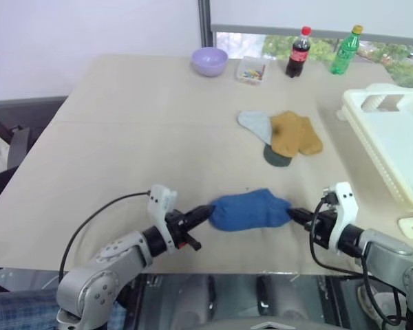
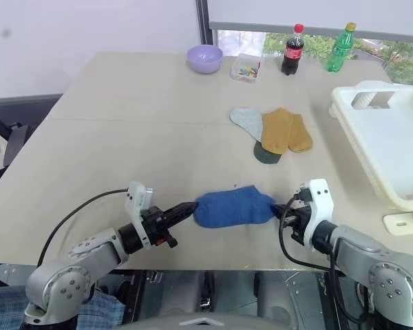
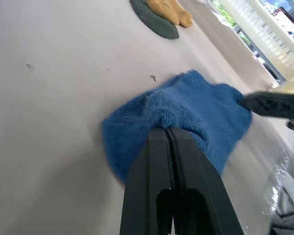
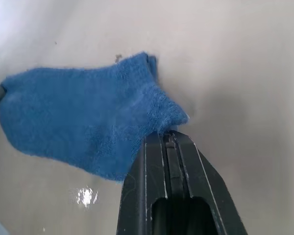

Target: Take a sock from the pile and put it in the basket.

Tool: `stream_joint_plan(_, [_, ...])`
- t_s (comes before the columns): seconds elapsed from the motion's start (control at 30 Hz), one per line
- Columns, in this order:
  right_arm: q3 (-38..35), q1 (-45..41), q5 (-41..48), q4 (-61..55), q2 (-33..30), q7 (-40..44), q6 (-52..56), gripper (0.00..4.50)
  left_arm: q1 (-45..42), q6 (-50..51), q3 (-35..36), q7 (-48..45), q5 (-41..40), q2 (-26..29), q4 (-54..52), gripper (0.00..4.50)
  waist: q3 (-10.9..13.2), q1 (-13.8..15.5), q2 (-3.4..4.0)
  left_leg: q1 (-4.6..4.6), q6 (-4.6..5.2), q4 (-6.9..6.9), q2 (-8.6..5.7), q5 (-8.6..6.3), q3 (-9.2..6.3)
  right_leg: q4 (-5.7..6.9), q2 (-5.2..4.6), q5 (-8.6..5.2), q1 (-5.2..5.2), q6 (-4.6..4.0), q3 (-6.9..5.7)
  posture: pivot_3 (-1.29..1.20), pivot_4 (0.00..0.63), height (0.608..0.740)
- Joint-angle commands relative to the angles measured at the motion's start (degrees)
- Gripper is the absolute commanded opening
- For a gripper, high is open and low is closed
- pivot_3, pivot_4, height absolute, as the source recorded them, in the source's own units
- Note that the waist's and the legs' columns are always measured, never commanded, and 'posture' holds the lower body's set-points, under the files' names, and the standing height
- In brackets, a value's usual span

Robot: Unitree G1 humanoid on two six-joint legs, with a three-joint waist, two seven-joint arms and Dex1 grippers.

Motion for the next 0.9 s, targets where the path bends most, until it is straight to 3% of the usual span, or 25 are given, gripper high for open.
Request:
stream_joint_plan(0.03, [-0.5, 0.1, 1.3, -1.1, -1.3, -0.3, -1.3, 0.0, -1.3, -2.8, 0.6, 0.7, -1.1, -1.5, -0.4, 0.03, 0.0, 0.0, -0.01, 0.0, 0.0, 0.0, 0.0, 0.0, 0.01, -0.01, -0.01, -0.01, 0.0, 0.01, 0.01, 0.0, 0.15, 0.73])
stream_joint_plan(0.47, [2.2, -0.9, 2.5, -0.7, -2.4, -0.9, -3.9, 0.0, 1.2, -4.7, -1.3, -0.2, 0.8, -0.1, 1.9, 0.03, 0.0, 0.0, -0.01, -0.01, 0.0, -0.01, 0.0, 0.0, 0.01, -0.02, -0.01, -0.07, -0.01, 0.12, 0.0, 0.0, 0.15, 0.73])
stream_joint_plan(0.5, [2.6, -1.0, 2.5, -0.9, -2.7, -0.2, -4.4, 0.59, 1.2, -4.8, -1.3, -0.1, 0.7, -0.2, 2.1, 0.0, 0.0, 0.0, -0.01, -0.01, 0.0, -0.01, 0.0, 0.0, 0.01, -0.02, -0.02, -0.07, -0.01, 0.12, 0.0, 0.0, 0.15, 0.73])
stream_joint_plan(0.53, [3.7, -1.3, 1.1, -1.6, -3.9, 1.9, -6.2, 0.9, 0.9, -4.7, -1.2, 0.2, 0.6, -0.4, 2.3, 0.0, 0.0, 0.0, 0.0, -0.02, 0.0, -0.01, 0.0, 0.0, 0.01, -0.03, -0.03, -0.07, -0.01, 0.12, 0.0, 0.0, 0.15, 0.73])
stream_joint_plan(0.63, [8.3, -2.6, -9.8, -3.7, -8.3, 7.0, -16.8, 2.37, 0.3, -4.5, -1.2, 0.7, 0.2, -0.7, 2.7, 0.0, 0.0, 0.0, 0.01, -0.03, 0.0, -0.01, -0.01, 0.0, 0.03, -0.04, -0.05, -0.08, -0.03, 0.13, 0.01, 0.0, 0.15, 0.73])
stream_joint_plan(0.9, [18.6, -5.3, -28.1, 1.3, -18.2, 26.0, -40.7, 2.37, -0.7, -4.5, -2.7, 1.3, 1.0, -1.0, 3.4, 0.0, 0.1, 0.1, -0.06, -0.05, 0.0, -0.05, -0.03, 0.0, 0.03, -0.04, 0.0, -0.1, -0.09, 0.15, -0.01, 0.0, 0.15, 0.73])
